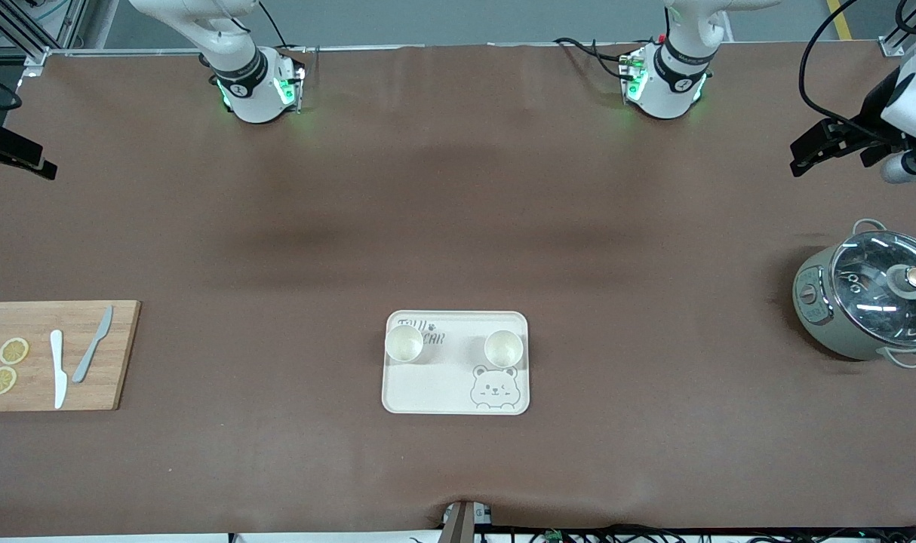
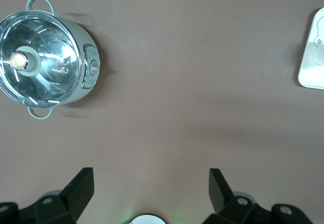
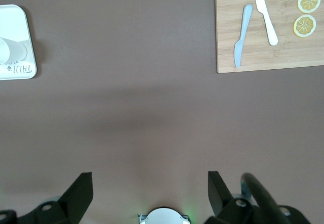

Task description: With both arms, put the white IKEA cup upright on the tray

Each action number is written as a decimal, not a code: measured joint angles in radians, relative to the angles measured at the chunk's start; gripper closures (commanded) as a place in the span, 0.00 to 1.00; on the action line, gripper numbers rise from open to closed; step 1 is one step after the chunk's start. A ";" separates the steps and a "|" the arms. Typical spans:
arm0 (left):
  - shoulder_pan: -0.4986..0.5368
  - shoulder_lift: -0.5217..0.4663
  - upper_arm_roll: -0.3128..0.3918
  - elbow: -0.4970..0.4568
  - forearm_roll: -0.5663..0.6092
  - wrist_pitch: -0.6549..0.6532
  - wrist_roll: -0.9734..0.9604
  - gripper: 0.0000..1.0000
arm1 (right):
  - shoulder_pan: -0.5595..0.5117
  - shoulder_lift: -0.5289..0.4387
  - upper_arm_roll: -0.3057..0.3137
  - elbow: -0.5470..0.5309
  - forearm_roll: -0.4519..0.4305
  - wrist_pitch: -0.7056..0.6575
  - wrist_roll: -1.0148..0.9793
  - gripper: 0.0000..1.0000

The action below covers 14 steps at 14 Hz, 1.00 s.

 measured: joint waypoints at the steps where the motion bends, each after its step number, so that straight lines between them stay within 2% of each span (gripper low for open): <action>1: 0.000 0.001 0.000 0.000 0.000 0.001 0.000 0.00 | 0.000 0.000 0.001 0.000 0.000 0.000 0.000 0.00; 6: 0.000 0.004 0.000 0.000 0.000 0.004 0.000 0.00 | 0.001 -0.001 0.003 0.000 -0.049 0.006 -0.002 0.00; 14: 0.000 0.004 0.000 0.000 0.000 0.005 0.000 0.00 | 0.002 -0.002 0.007 0.000 -0.054 0.006 -0.002 0.00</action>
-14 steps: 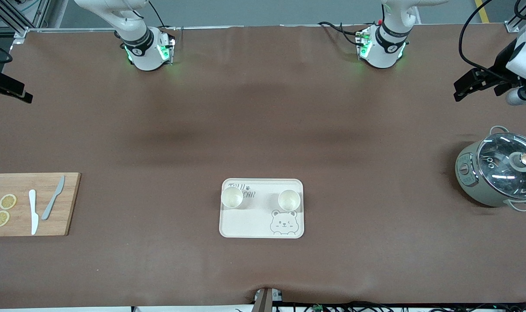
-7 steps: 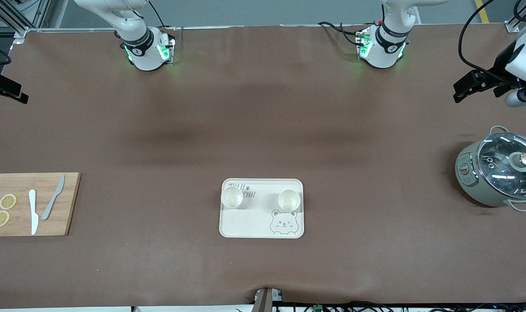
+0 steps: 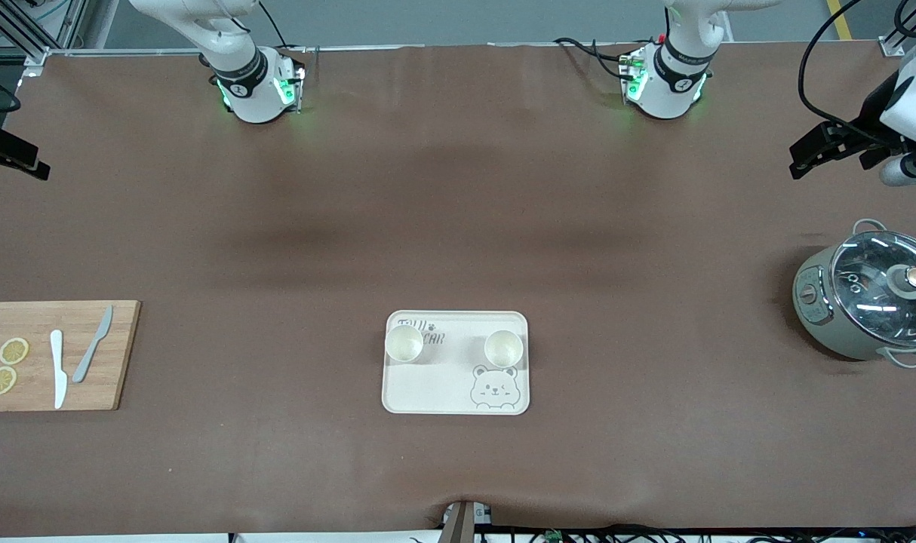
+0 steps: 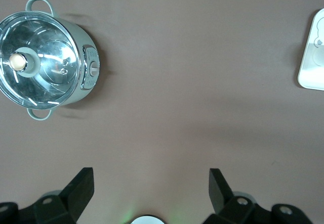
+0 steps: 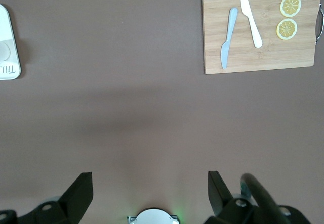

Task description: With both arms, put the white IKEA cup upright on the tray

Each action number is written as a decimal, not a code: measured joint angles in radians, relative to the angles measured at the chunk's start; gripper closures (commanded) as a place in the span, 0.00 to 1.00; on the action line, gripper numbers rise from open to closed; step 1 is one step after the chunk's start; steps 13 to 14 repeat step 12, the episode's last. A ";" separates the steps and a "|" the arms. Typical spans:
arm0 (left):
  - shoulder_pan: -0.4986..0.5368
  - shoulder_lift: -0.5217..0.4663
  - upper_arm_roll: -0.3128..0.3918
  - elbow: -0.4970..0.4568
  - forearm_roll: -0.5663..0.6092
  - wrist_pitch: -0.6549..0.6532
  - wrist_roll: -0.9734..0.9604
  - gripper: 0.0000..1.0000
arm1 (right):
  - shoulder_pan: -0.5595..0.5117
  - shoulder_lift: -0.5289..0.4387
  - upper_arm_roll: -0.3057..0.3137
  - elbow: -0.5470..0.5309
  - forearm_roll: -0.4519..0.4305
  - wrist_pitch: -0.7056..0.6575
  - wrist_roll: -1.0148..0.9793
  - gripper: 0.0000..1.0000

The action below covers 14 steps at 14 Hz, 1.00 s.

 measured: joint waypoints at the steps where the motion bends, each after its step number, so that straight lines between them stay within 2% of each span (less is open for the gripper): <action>1: 0.000 0.000 0.000 0.000 0.000 0.000 0.000 0.00 | 0.000 0.000 0.000 0.000 0.000 0.000 0.000 0.00; 14: 0.000 0.006 -0.001 0.033 -0.013 0.002 0.008 0.00 | 0.000 0.000 0.000 0.000 0.000 -0.005 0.000 0.00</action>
